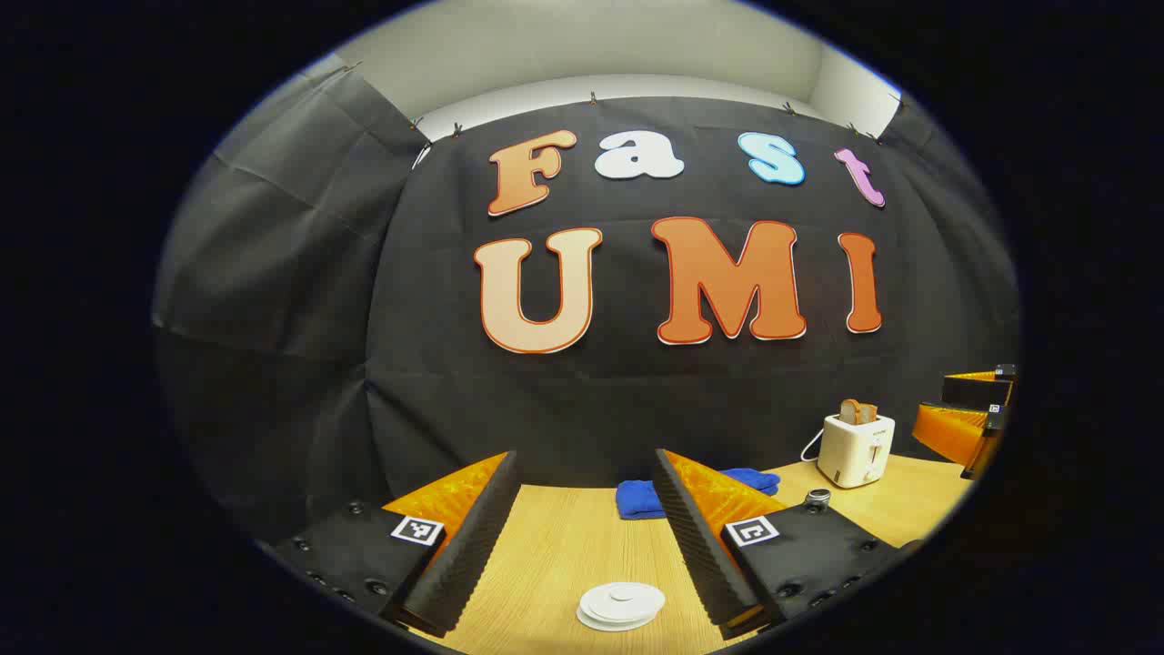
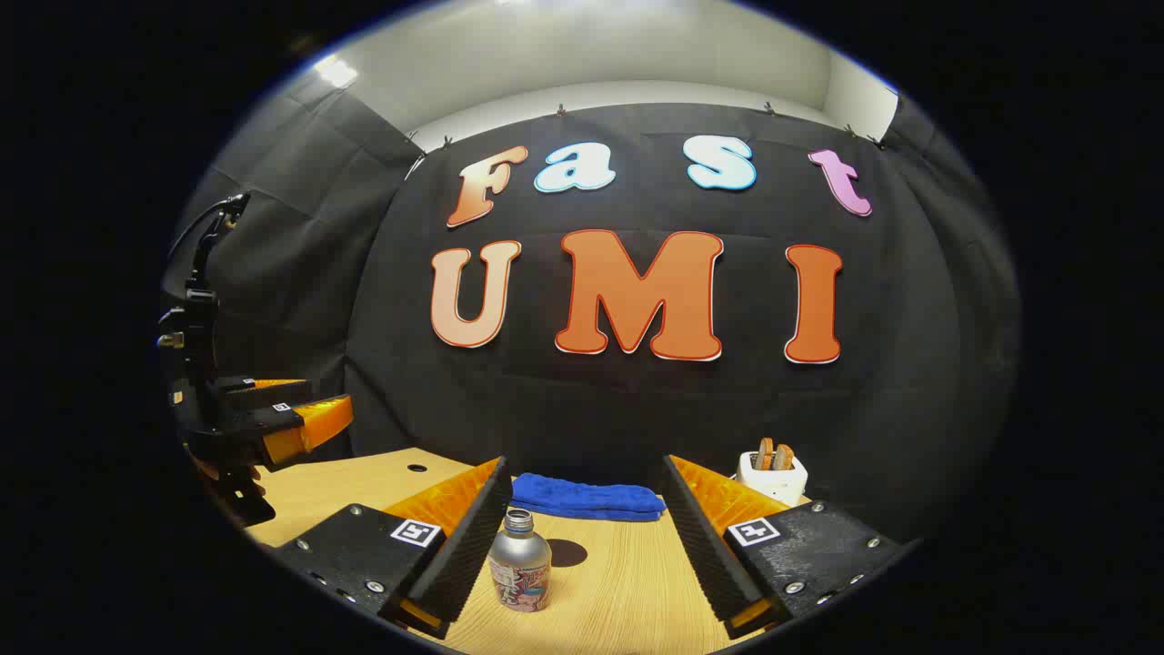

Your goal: Open the teacup lid with one hand, grasp the water bottle and pour water into the teacup with the other hand; after pouring, place the water bottle on the coaster and then close the teacup lid.

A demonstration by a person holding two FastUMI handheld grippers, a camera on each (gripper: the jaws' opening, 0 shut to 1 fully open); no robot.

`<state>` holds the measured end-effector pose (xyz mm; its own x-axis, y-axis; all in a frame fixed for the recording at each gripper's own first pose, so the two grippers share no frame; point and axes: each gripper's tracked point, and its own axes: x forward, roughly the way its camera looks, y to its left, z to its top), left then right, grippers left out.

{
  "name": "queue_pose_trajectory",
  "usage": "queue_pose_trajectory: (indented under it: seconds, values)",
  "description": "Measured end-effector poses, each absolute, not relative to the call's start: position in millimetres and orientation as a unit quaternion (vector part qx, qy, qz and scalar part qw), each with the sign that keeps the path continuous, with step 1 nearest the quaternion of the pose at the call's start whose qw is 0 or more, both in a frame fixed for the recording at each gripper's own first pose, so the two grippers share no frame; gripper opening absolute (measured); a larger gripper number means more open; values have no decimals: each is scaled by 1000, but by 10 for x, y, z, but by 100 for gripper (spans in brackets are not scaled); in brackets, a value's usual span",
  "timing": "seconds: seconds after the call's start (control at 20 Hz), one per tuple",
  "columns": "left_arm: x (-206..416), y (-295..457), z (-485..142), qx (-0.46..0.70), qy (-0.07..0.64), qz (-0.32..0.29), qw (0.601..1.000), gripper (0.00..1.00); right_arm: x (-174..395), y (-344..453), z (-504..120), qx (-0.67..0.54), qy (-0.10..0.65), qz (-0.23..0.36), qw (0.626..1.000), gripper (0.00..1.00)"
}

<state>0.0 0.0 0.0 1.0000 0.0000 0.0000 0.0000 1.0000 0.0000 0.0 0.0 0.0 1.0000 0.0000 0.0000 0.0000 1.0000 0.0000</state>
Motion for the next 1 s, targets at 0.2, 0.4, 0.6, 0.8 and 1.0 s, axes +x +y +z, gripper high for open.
queue_pose_trajectory:
  seconds: [0.2,0.4,0.6,0.8,1.0]
  values:
    - [12,0,-14,0,0,-1,1000,95,20,-3,-18,0,3,1,1000,99]
    - [9,-18,-38,-1,5,-2,1000,97,16,19,-27,0,5,3,1000,98]
    - [8,-23,-45,-2,8,-3,1000,95,9,45,-64,0,9,7,1000,99]
    - [9,-41,-92,-5,15,-7,1000,99,18,59,-111,0,12,11,1000,99]
    - [19,-81,-211,-6,25,-14,1000,97,36,106,-223,7,23,18,1000,99]
